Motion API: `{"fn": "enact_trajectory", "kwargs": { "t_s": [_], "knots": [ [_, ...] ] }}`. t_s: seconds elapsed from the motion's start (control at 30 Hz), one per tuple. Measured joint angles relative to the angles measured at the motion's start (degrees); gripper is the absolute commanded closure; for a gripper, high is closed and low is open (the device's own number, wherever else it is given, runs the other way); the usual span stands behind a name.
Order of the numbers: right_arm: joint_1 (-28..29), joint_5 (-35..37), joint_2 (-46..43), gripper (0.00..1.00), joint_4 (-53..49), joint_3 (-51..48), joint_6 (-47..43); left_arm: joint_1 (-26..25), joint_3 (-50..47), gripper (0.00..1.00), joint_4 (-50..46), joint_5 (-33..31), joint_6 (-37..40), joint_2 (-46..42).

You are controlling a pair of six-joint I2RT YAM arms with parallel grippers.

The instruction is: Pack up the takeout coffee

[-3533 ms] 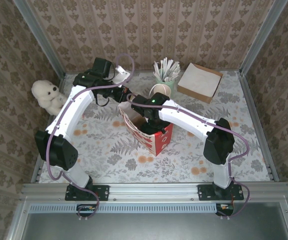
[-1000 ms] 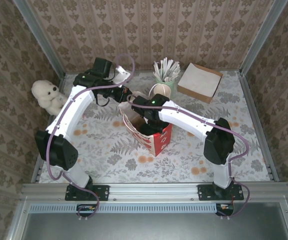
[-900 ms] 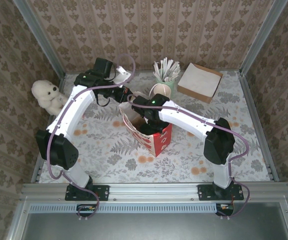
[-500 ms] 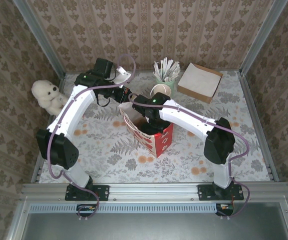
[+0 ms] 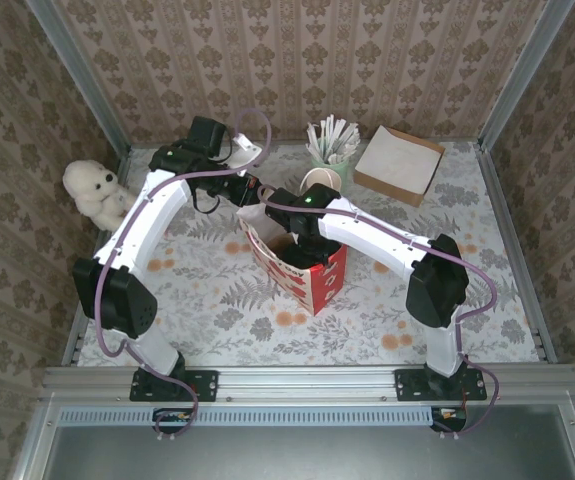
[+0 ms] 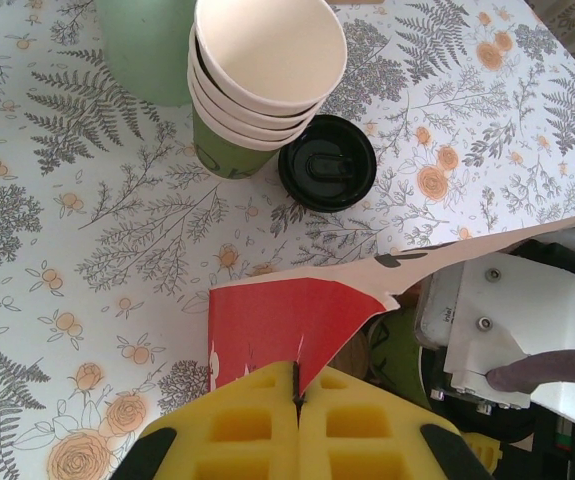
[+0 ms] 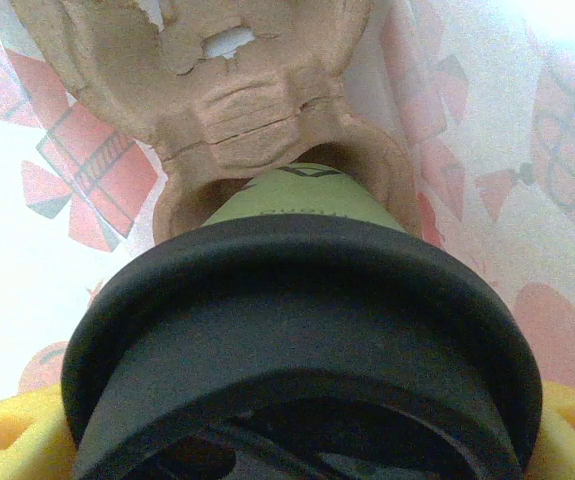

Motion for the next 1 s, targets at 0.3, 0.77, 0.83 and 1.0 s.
{"fn": "enact_trajectory", "kwargs": {
  "t_s": [0.3, 0.77, 0.83, 1.0],
  "knots": [
    [-0.1, 0.0, 0.1, 0.41, 0.1, 0.0, 0.0, 0.0, 0.0, 1.0, 0.1, 0.0, 0.0, 0.3],
    [-1.0, -0.2, 0.3, 0.41, 2.4, -2.7, -0.2, 0.0, 0.0, 1.0, 0.0, 0.0, 0.0, 0.3],
    [-1.1, -0.3, 0.3, 0.41, 2.8, -3.1, -0.2, 0.0, 0.0, 1.0, 0.0, 0.0, 0.0, 0.3],
    [-1.2, -0.5, 0.3, 0.41, 3.1, -3.5, -0.2, 0.0, 0.0, 1.0, 0.0, 0.0, 0.0, 0.3]
  ]
}}
